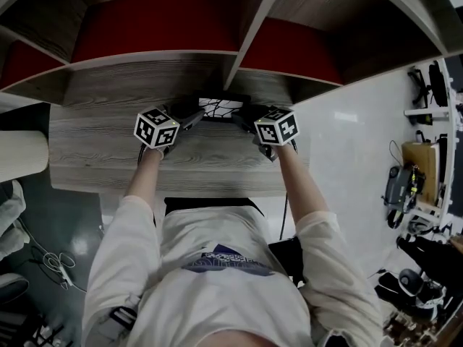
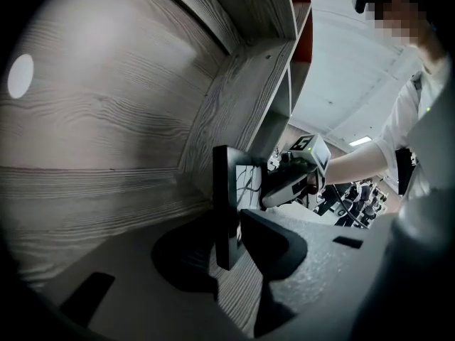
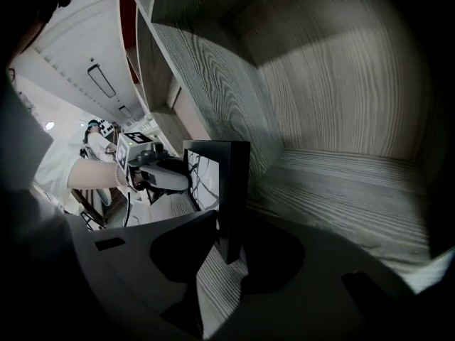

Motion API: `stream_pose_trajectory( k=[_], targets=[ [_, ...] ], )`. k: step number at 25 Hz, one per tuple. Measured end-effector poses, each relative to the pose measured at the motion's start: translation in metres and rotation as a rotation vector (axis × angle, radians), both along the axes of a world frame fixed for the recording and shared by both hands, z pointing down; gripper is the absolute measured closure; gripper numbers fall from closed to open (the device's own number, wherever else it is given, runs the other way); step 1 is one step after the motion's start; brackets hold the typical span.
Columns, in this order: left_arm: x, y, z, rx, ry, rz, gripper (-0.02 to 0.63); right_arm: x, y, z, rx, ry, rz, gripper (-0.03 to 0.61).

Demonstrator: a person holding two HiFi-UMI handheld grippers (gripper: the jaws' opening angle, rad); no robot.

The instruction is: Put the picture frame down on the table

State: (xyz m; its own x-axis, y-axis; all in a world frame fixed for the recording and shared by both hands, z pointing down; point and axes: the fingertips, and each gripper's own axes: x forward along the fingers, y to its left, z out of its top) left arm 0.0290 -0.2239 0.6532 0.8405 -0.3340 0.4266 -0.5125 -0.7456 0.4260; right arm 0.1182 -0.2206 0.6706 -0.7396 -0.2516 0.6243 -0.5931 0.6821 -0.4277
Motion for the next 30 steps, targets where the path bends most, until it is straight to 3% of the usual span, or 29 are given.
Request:
stream_pose_trajectory(
  k=[5, 9, 13, 25, 30],
  targets=[
    [0.001, 0.001, 0.008, -0.002, -0.091, 0.022, 0.517, 0.001, -0.001, 0.005, 0.000, 0.041, -0.009, 0.468],
    [0.000, -0.001, 0.011, -0.019, -0.117, 0.015, 0.515, 0.001, -0.004, 0.007, 0.000, 0.060, -0.002, 0.466],
    [-0.002, -0.002, 0.016, -0.047, -0.118, 0.006, 0.512, 0.001, -0.006, 0.008, -0.009, 0.077, 0.012, 0.463],
    [-0.001, -0.001, 0.013, -0.009, -0.084, 0.053, 0.487, 0.007, -0.008, 0.009, -0.003, 0.080, 0.065, 0.443],
    [-0.005, -0.002, 0.011, 0.001, -0.077, 0.060, 0.461, 0.012, -0.010, 0.011, 0.010, 0.100, 0.098, 0.394]
  ],
)
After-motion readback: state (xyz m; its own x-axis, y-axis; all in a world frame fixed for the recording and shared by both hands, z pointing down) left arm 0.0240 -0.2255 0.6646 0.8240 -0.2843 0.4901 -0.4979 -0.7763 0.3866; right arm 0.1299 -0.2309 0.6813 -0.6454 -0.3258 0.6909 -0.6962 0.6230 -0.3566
